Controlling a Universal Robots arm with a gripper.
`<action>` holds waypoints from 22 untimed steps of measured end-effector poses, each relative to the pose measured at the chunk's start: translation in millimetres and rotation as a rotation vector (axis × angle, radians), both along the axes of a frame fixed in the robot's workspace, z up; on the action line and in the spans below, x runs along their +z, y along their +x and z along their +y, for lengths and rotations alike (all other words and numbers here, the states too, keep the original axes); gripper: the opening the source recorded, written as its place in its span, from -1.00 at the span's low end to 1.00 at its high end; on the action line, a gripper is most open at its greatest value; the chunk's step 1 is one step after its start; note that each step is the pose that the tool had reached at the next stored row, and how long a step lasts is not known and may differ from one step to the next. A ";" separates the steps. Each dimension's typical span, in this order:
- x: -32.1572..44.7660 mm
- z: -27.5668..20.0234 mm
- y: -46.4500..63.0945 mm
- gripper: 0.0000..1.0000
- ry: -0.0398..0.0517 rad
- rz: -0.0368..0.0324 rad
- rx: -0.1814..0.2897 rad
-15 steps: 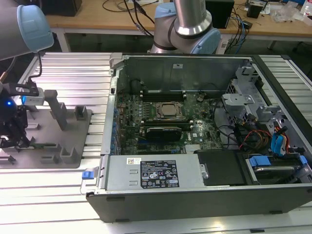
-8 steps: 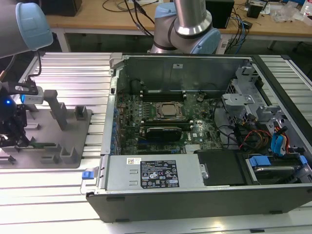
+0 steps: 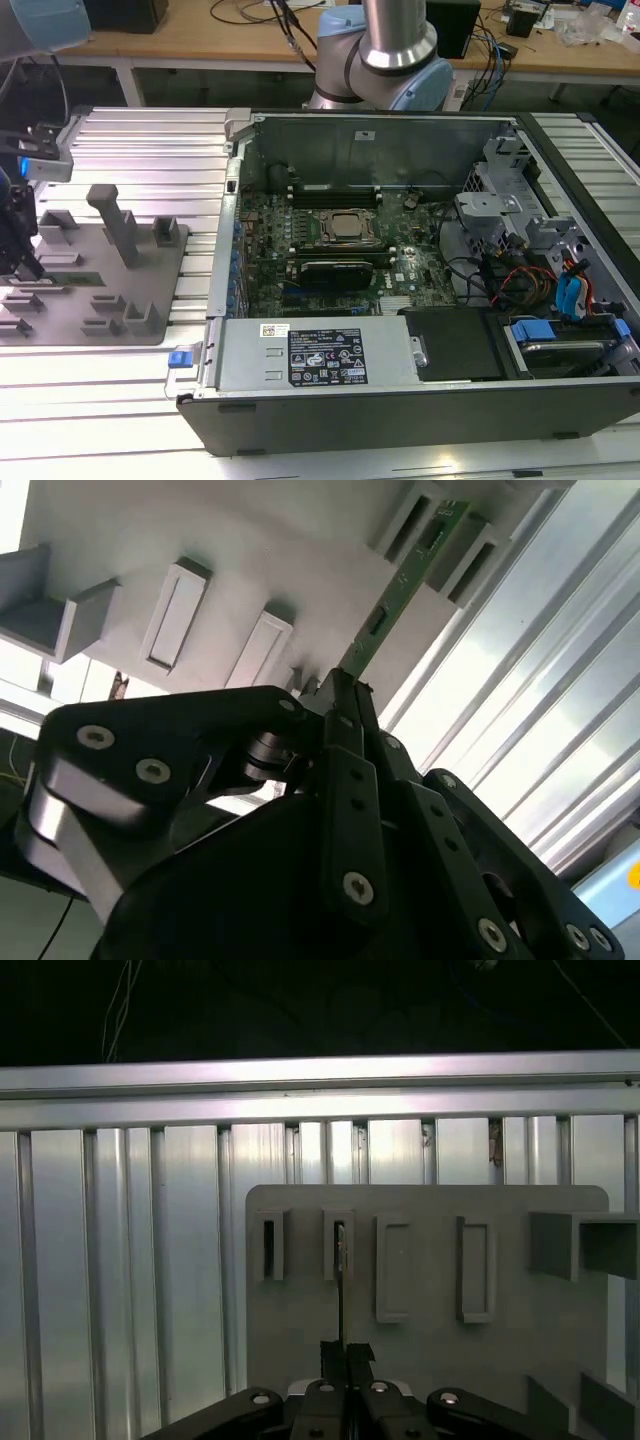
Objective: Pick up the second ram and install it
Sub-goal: 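Pick up the second ram and move it above second insertion slot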
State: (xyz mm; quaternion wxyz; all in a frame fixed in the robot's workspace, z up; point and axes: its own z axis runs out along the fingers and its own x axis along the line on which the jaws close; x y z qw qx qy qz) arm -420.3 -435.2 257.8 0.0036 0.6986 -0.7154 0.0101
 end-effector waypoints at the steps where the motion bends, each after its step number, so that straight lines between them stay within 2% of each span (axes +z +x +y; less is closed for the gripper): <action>1: 4.5 0.0 0.0 -0.82 0.0000 0.0000 0.000; 3: 13.2 0.0 0.0 -0.82 0.0000 0.0000 0.000; 11: 32.9 0.0 0.0 -0.82 -0.0001 0.0001 0.000; 15: 47.6 0.0 0.0 -0.82 0.0000 0.0000 0.000; 22: 65.8 0.1 0.0 -0.82 0.0000 0.0000 0.000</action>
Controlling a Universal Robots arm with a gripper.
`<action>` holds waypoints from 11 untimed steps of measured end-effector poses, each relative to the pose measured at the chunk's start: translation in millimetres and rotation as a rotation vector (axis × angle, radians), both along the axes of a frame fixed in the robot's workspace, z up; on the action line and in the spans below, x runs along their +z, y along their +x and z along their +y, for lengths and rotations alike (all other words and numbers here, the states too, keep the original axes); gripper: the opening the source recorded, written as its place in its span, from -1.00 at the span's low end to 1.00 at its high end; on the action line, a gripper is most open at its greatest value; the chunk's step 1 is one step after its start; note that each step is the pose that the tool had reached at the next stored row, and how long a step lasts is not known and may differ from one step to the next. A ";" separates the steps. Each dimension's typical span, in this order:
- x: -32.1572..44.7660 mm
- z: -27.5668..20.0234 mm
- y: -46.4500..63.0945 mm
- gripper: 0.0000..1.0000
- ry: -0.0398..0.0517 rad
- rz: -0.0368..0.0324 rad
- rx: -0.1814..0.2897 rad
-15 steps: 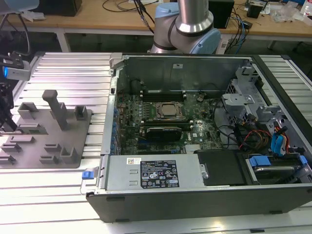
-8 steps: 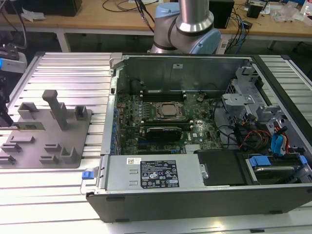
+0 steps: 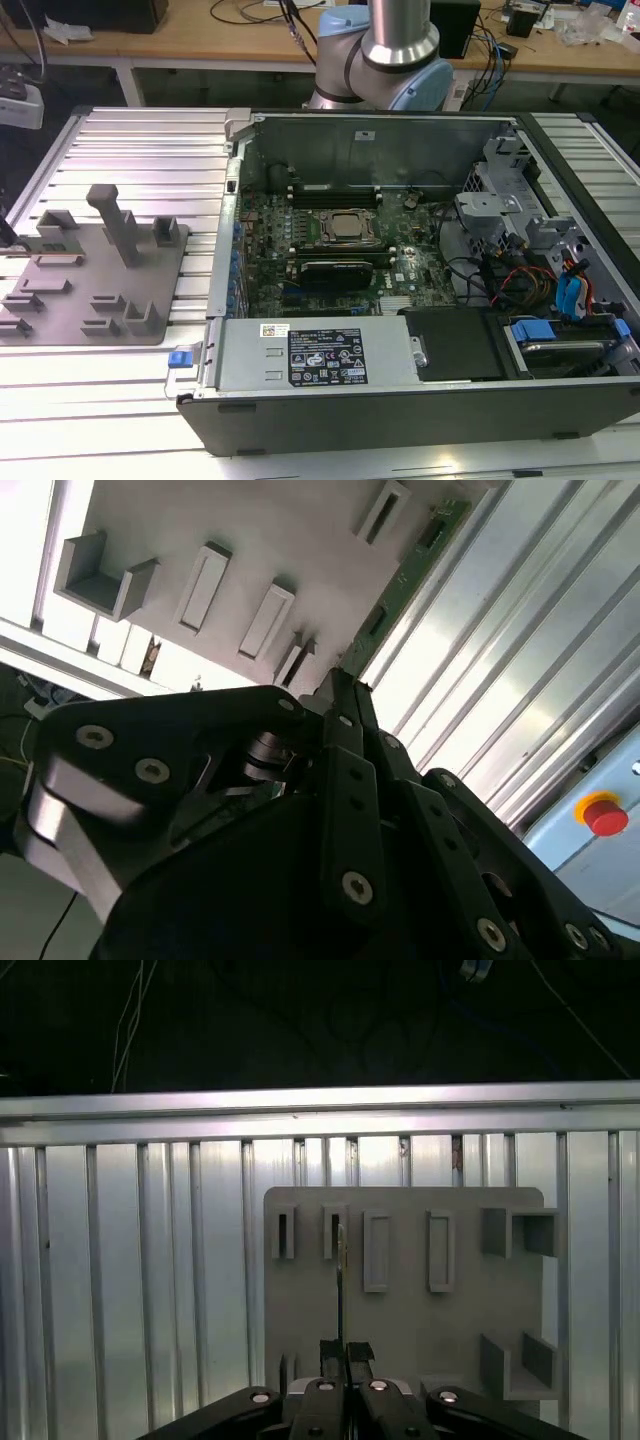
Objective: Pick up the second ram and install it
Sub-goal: 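Pick up the second ram and move it above second insertion slot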
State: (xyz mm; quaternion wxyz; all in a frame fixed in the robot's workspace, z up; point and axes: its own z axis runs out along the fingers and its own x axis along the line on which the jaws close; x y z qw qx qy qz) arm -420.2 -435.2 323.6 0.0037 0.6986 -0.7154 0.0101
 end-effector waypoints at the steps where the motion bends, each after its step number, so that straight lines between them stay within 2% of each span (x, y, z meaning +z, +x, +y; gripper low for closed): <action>1: 3.2 0.0 0.0 -0.82 0.0000 0.0000 0.000; 8: 27.5 0.2 0.0 -0.82 0.0000 0.0000 0.000; 11: 34.5 0.4 0.0 -0.82 -0.0001 0.0001 0.000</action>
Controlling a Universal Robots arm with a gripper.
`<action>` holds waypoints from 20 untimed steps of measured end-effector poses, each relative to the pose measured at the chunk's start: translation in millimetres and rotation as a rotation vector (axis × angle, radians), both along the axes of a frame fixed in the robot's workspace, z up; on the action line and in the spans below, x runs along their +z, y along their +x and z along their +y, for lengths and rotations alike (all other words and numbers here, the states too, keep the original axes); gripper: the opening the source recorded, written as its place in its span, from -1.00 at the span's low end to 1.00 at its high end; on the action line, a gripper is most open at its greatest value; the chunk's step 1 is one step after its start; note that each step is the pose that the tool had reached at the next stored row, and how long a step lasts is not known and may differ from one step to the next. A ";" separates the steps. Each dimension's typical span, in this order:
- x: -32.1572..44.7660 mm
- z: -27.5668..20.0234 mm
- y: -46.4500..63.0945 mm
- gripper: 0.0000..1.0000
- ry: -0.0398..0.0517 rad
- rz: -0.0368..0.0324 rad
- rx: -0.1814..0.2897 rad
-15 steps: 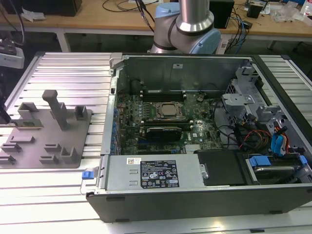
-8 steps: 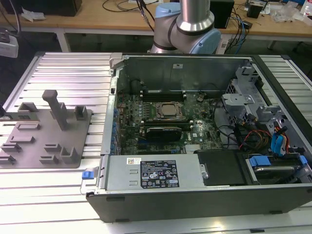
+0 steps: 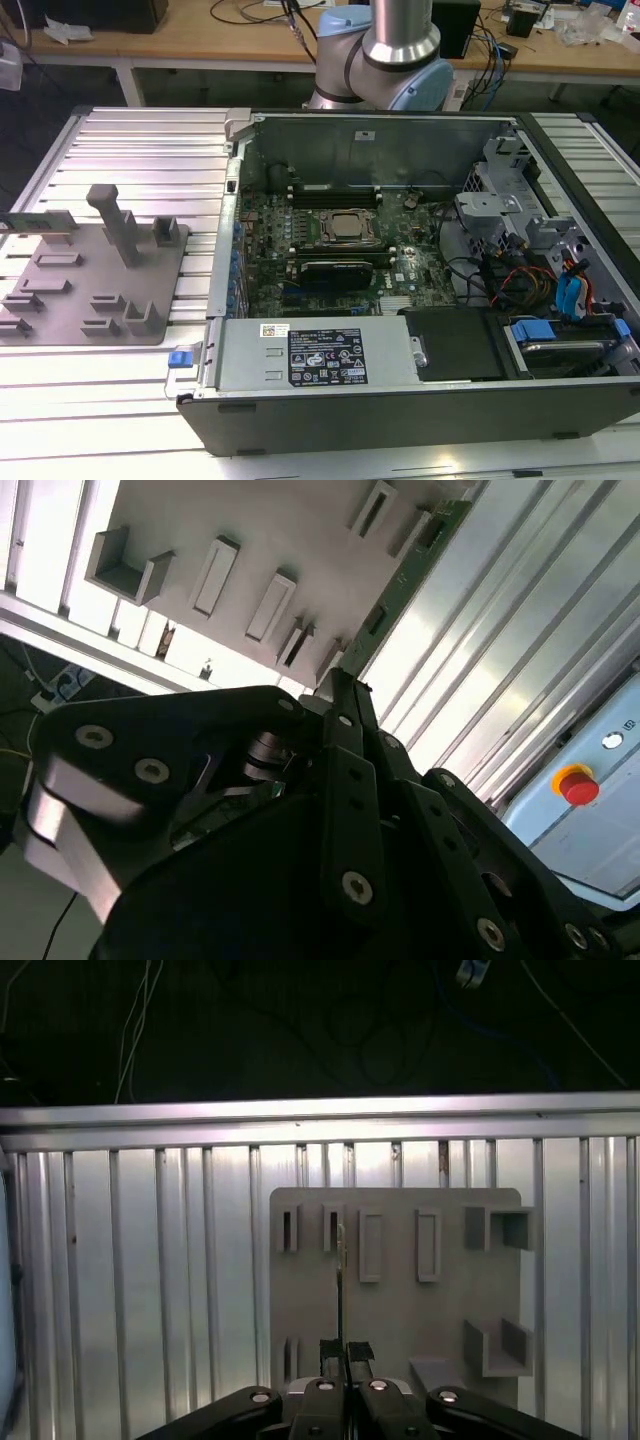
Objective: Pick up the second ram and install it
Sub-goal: 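Pick up the second ram and move it above second insertion slot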
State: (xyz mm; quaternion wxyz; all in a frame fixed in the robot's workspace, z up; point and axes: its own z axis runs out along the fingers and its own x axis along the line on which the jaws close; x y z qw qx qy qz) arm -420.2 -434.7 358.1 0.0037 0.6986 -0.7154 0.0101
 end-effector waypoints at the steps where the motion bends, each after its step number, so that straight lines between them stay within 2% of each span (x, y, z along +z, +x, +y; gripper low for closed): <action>1: 3.1 0.1 0.0 -0.82 0.0001 -0.0001 0.000; 3: 11.1 0.4 0.0 -0.82 0.0001 -0.0001 0.000; 11: 34.9 0.9 0.0 -0.82 0.0000 0.0000 0.000; 14: 46.8 1.1 0.0 -0.82 0.0001 -0.0001 0.000; 20: 58.5 1.5 0.1 -0.82 0.0001 0.0000 0.000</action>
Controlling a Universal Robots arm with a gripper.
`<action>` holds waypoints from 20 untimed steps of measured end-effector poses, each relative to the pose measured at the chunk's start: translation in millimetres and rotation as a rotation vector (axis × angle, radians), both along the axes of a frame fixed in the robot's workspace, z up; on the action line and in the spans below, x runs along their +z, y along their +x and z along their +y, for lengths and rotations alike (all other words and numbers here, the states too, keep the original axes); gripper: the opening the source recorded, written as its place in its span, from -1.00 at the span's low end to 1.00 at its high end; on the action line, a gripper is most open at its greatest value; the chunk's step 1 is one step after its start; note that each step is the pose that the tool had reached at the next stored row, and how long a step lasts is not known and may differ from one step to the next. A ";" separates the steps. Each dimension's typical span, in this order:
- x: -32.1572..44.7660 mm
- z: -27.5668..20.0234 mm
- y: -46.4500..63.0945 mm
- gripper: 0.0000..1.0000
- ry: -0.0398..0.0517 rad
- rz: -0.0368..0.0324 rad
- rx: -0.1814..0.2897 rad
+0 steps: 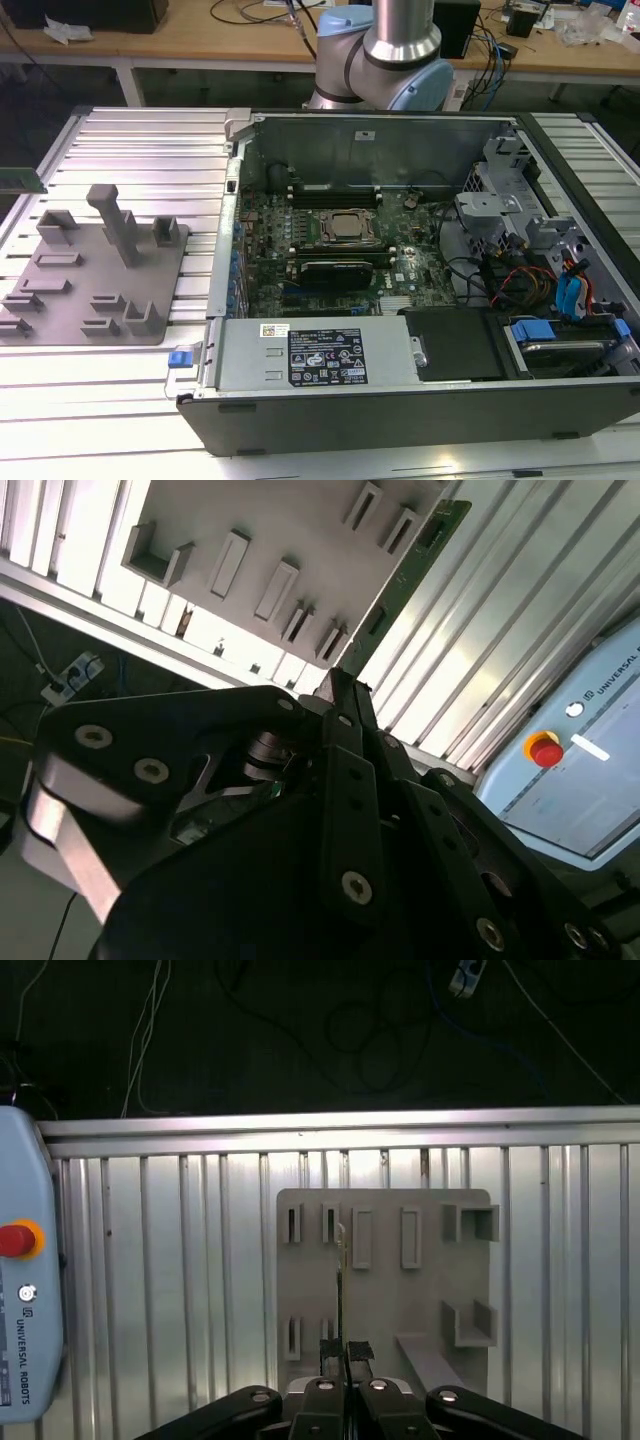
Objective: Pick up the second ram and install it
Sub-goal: 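Pick up the second ram and move it above second insertion slot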
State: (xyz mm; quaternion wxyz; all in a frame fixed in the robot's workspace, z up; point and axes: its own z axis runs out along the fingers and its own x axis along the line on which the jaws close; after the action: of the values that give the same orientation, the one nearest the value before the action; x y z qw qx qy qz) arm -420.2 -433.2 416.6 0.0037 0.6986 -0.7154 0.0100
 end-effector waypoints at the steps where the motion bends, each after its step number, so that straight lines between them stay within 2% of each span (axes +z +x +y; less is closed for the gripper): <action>1: 1.6 0.1 0.0 -0.82 -0.0001 -0.0001 0.000; 4: 10.7 0.7 0.0 -0.82 0.0001 -0.0002 0.000; 7: 11.2 0.9 0.4 -0.82 -0.0002 0.0003 0.000; 10: 11.0 0.8 5.4 -0.82 -0.0001 0.0000 0.000; 13: 11.0 0.8 12.8 -0.82 0.0000 -0.0001 0.000; 20: 11.0 0.8 38.9 -0.82 -0.0001 0.0001 0.000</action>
State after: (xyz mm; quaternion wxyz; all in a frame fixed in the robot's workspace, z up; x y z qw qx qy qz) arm -381.2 -432.4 427.6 0.0038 0.6986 -0.7154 0.0100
